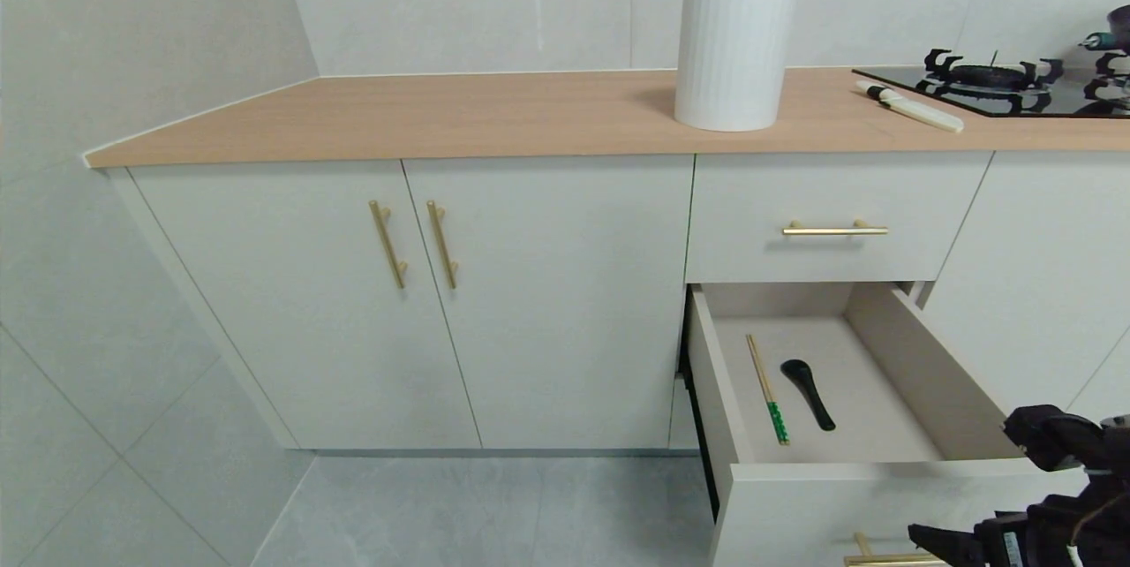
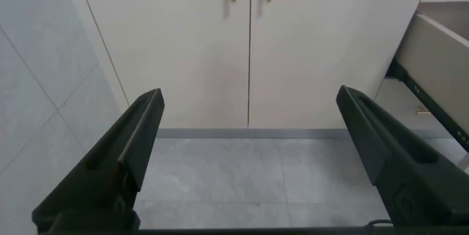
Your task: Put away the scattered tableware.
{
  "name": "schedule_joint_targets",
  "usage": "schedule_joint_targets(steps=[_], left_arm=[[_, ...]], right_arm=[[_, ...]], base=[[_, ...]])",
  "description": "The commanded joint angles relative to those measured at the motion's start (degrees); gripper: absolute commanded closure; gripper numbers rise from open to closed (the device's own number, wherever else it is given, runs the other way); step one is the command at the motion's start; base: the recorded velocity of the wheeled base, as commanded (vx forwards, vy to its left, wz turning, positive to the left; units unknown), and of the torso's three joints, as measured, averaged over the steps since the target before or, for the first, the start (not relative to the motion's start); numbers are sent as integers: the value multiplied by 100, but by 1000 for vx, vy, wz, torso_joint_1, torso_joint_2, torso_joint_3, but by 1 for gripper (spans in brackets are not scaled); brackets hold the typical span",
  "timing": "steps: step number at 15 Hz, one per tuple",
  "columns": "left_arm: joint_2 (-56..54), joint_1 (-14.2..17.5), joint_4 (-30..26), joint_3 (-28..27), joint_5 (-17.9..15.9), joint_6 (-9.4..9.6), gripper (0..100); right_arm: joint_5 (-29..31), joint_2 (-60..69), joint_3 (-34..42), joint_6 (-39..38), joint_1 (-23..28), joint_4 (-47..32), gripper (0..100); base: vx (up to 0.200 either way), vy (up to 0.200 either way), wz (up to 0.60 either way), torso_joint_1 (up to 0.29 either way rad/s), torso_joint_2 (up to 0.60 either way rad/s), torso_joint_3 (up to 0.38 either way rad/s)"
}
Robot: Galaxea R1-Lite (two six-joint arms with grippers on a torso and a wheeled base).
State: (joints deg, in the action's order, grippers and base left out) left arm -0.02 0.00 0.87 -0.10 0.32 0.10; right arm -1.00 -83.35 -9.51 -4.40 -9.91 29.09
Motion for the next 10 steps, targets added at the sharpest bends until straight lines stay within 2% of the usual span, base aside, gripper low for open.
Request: schedule_joint_targets(steps=[1,10], left_arm=[[2,0,1,1,3,-1,0],[2,0,1,1,3,-1,0]], right_arm=[[21,-560,-218,9,-2,194,0],[38,-1518,-1035,9,24,440,0]], base=[[0,0,0,0,0,0],[0,0,0,0,0,0]])
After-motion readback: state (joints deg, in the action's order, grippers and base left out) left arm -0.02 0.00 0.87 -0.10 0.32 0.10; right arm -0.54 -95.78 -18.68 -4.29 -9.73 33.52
